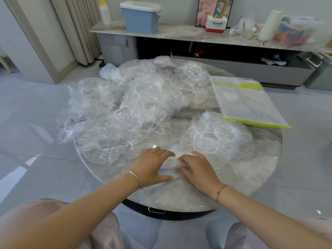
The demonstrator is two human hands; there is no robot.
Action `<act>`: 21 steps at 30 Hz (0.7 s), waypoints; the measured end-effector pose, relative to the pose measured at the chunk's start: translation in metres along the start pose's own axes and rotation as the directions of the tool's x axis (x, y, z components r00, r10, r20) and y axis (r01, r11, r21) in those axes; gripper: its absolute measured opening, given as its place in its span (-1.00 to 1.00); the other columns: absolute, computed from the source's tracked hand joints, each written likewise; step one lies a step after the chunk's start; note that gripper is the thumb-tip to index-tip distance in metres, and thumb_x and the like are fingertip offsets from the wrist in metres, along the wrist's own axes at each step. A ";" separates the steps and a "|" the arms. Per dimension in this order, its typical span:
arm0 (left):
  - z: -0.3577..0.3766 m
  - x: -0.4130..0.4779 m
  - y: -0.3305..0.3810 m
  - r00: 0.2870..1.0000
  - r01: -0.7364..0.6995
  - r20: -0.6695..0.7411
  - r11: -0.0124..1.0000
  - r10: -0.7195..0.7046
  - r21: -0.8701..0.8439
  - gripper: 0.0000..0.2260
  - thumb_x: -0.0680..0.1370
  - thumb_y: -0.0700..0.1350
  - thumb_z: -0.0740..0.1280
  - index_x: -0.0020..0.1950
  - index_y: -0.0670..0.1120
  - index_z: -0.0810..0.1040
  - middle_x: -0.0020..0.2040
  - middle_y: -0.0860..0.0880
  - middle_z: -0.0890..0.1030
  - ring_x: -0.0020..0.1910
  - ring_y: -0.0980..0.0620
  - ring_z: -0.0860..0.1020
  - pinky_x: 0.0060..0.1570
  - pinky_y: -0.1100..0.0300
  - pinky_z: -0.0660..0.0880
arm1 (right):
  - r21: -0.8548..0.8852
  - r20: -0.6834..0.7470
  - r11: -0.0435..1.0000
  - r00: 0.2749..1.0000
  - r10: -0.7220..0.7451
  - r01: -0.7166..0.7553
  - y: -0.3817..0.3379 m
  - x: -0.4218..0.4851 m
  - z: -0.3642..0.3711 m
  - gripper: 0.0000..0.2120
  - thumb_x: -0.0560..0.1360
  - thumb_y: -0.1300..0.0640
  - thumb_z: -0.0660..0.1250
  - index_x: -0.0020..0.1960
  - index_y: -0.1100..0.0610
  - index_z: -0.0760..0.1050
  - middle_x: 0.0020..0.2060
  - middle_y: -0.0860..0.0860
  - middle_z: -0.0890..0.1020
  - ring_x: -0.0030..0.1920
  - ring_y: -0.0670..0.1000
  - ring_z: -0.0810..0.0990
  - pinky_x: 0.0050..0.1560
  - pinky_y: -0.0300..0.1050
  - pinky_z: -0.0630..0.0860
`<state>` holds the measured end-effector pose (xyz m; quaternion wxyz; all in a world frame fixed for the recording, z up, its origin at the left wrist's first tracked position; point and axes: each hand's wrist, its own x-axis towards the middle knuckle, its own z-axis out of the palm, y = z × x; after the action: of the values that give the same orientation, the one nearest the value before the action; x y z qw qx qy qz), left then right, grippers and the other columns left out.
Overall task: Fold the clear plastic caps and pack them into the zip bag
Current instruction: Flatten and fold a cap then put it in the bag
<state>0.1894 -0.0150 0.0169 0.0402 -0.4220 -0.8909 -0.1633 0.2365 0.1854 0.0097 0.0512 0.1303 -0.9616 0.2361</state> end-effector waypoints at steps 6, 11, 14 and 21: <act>0.006 -0.001 -0.002 0.965 0.260 -0.001 0.956 -0.263 -0.138 -0.77 0.47 0.11 0.36 -0.13 -0.06 0.59 -0.25 0.02 0.52 -0.23 0.00 0.53 -0.32 0.47 0.17 | 0.271 0.062 0.954 0.992 0.113 -0.126 0.003 -0.003 0.000 -0.85 0.50 0.11 0.38 0.07 0.06 0.58 -0.12 -0.09 0.59 -0.03 -0.14 0.50 0.18 -0.25 0.39; 0.012 0.005 -0.002 0.904 0.422 0.045 0.873 -0.424 -0.246 -0.71 0.50 0.06 0.36 -0.32 0.01 0.34 -0.36 0.14 0.39 -0.29 0.11 0.42 -0.34 0.43 0.26 | 0.299 0.018 0.940 0.986 0.167 -0.165 0.002 0.000 0.000 -0.86 0.54 -0.02 0.31 -0.17 0.00 0.49 -0.33 -0.11 0.51 -0.24 -0.14 0.48 -0.13 -0.33 0.32; 0.015 0.008 -0.002 0.876 0.479 0.108 0.822 -0.470 -0.308 -0.83 0.48 0.01 0.39 -0.02 -0.01 0.48 -0.32 0.15 0.48 -0.22 0.07 0.53 -0.15 0.21 0.49 | 0.356 0.029 0.901 0.967 0.253 -0.247 0.004 0.000 0.001 -0.82 0.53 0.08 0.33 0.13 -0.01 0.47 -0.21 -0.09 0.55 -0.09 -0.17 0.53 -0.04 -0.39 0.37; 0.017 0.010 0.000 0.889 0.450 0.089 0.820 -0.449 -0.353 -0.62 0.48 0.02 0.40 0.24 -0.05 0.42 -0.28 0.15 0.47 -0.23 0.11 0.50 -0.13 0.24 0.48 | 0.319 -0.002 0.921 0.972 0.234 -0.222 0.002 0.002 0.000 -0.73 0.51 0.01 0.35 0.19 -0.04 0.43 -0.09 -0.16 0.53 -0.06 -0.19 0.50 -0.03 -0.42 0.37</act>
<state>0.1844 -0.0020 0.0035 -0.0793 -0.2005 -0.9191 -0.3298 0.2343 0.1867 0.0097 0.0209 0.0193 -0.9186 0.3941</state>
